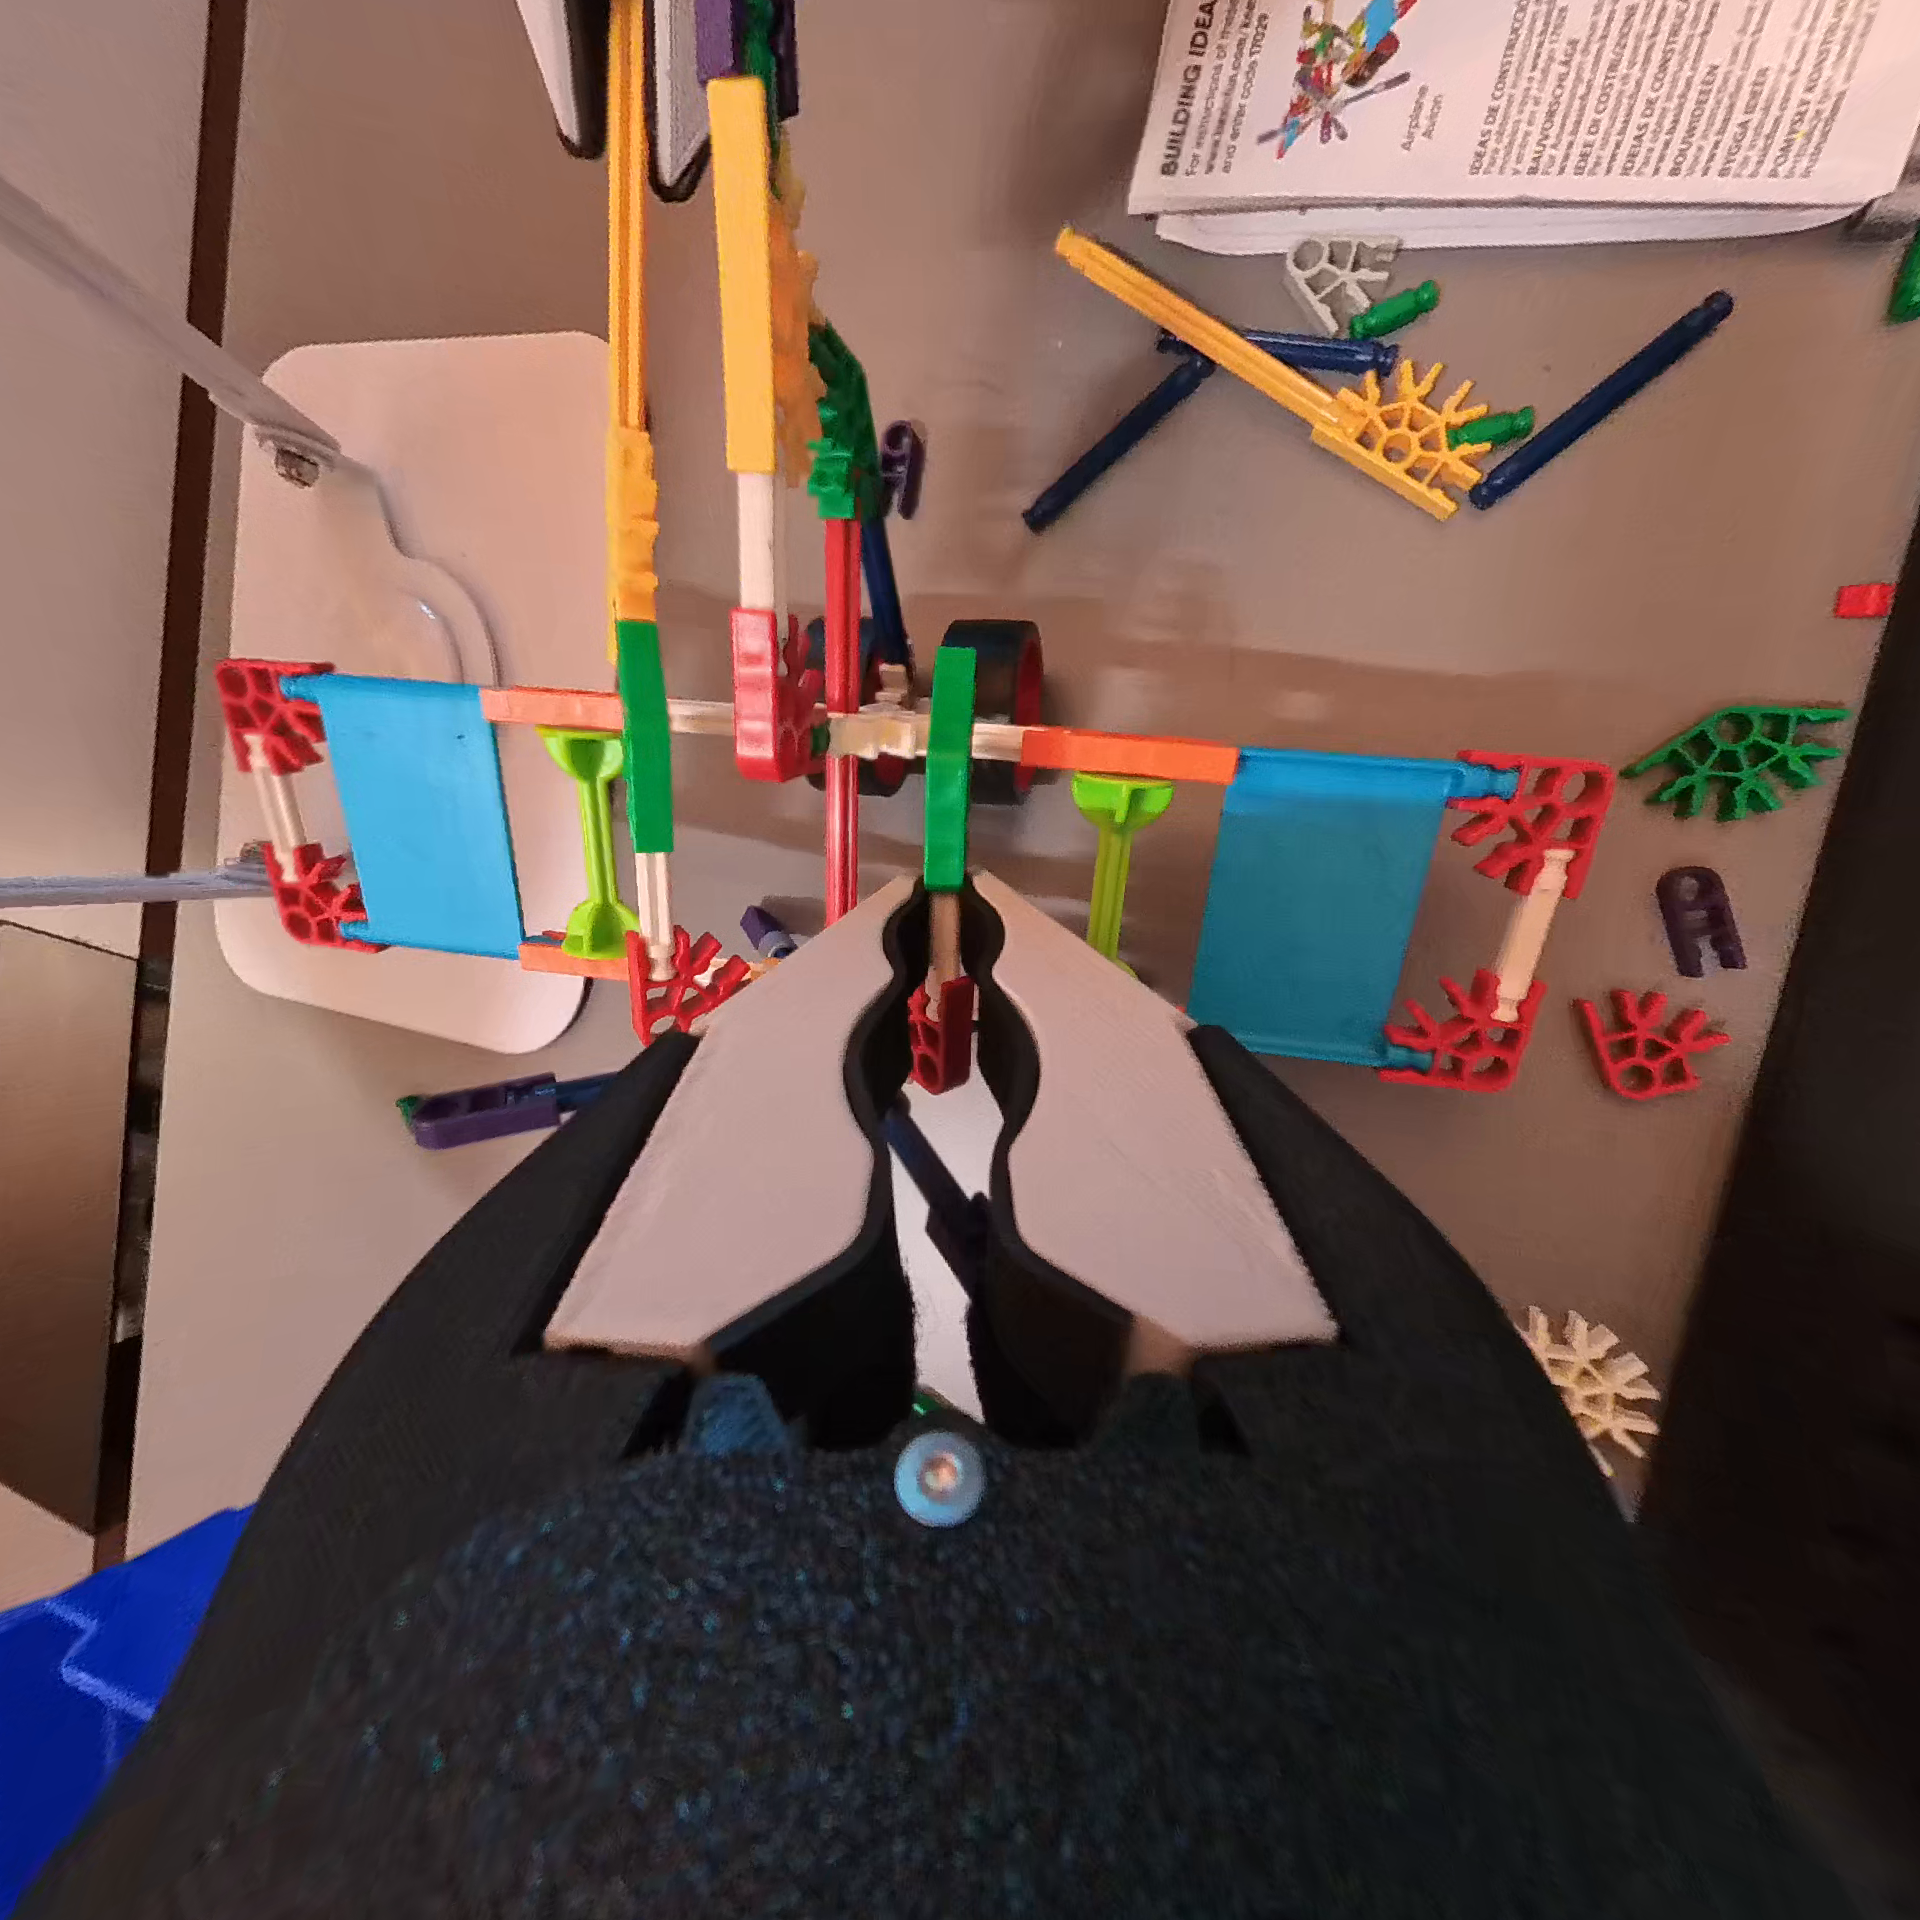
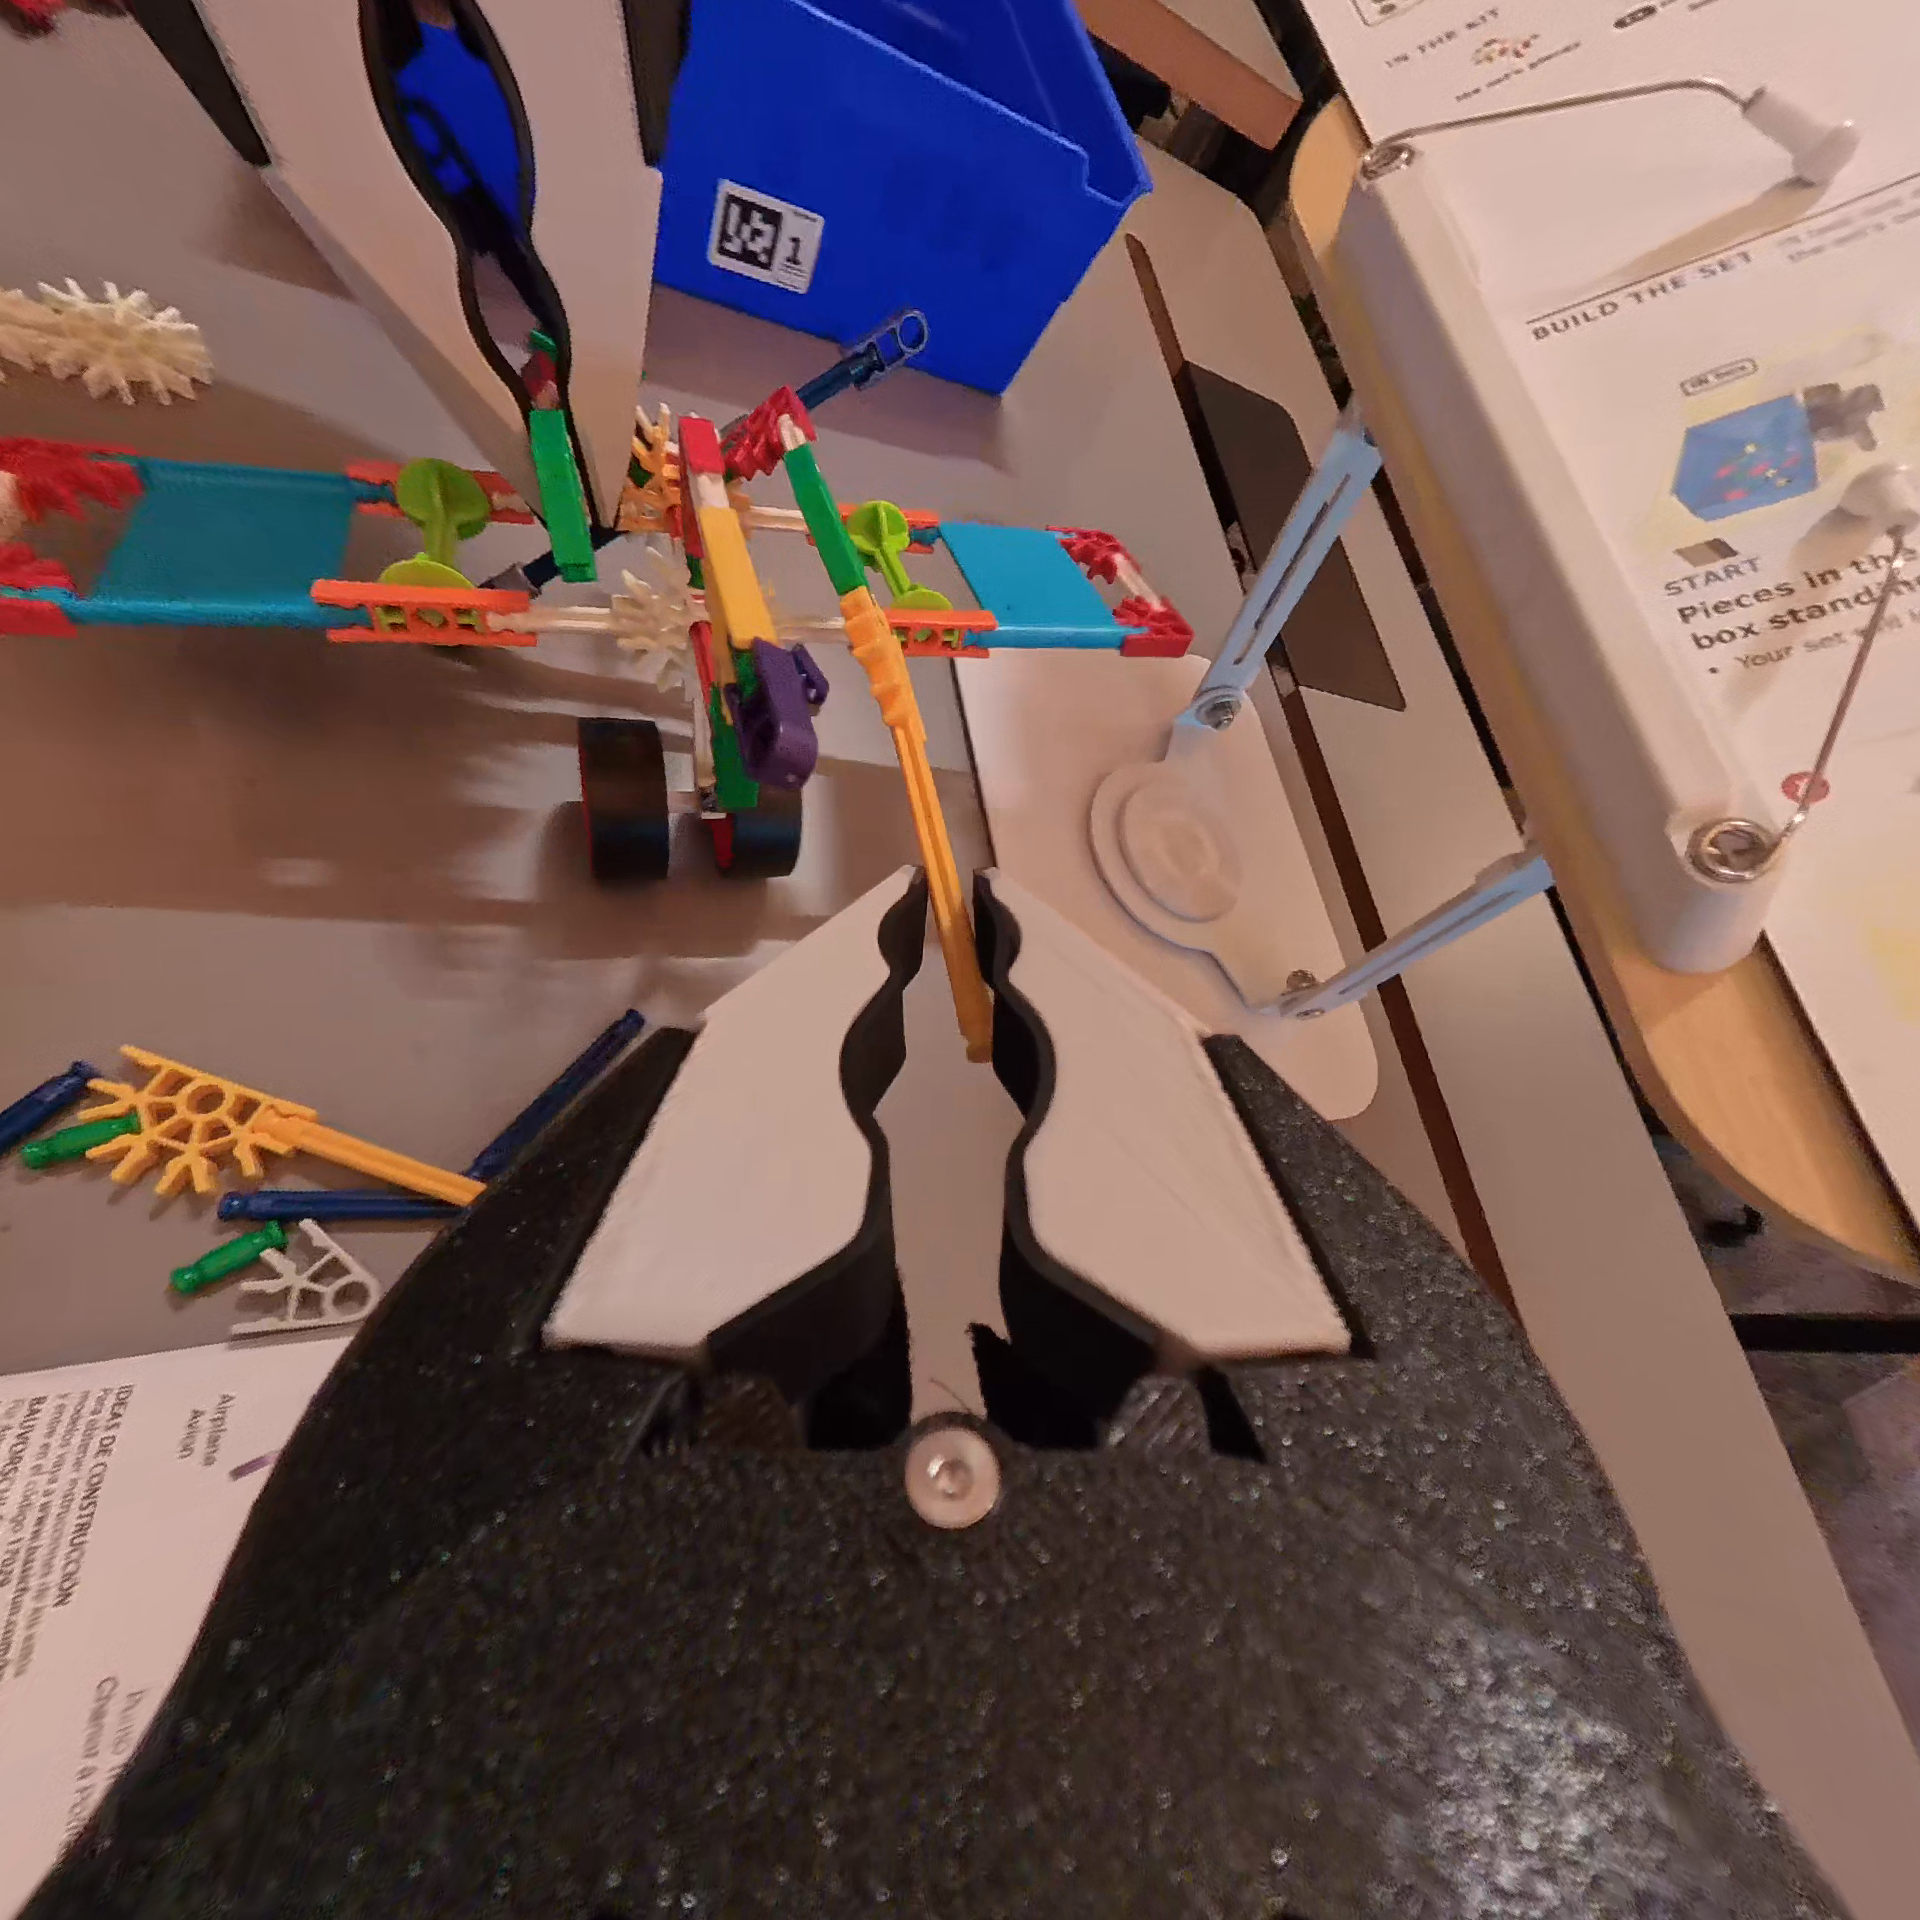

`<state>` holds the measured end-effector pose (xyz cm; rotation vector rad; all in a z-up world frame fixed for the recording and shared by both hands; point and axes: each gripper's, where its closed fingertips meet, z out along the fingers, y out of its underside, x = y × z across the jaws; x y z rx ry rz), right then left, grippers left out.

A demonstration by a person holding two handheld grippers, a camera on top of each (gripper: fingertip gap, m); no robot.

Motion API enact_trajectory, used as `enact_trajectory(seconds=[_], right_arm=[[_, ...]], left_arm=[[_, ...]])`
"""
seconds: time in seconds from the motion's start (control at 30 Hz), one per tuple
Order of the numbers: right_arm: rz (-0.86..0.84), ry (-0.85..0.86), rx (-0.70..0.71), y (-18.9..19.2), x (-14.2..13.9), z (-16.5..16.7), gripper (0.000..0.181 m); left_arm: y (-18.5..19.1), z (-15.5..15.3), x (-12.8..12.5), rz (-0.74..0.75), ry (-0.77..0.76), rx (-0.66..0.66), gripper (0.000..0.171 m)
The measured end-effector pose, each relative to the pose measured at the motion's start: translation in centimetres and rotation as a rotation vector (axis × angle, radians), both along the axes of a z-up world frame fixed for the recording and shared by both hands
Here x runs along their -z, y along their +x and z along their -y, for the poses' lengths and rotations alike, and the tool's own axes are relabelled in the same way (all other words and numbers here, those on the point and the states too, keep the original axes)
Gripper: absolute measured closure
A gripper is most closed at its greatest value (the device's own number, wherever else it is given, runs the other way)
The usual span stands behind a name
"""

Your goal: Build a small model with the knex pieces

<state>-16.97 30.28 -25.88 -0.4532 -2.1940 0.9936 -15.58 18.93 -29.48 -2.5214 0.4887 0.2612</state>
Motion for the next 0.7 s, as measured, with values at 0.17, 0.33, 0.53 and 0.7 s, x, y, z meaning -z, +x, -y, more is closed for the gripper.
enact_trajectory(seconds=[0.17, 0.33, 0.53, 0.7], right_arm=[[0.061, 0.033, 0.05, 0.0, 0.8, -0.9, 0.166], [0.09, 0.111, 0.128, 1.8, -0.5, -3.5, 0.141], [0.301, 0.258, 0.024, 9.3, 1.9, -1.9, 0.149], [0.512, 0.313, 0.011, 13.8, 6.6, 1.5, 0.163]], left_arm=[[0.0, 0.0, 0.0, 0.038, -0.033, -0.007, 0.167], [-0.4, 0.3, -0.7, 0.034, 0.021, -0.065, 0.147], [1.0, 1.3, -1.5, 0.038, 0.073, -0.078, 0.133], [1.2, 1.4, -1.3, 0.018, 0.08, -0.079, 0.137]])
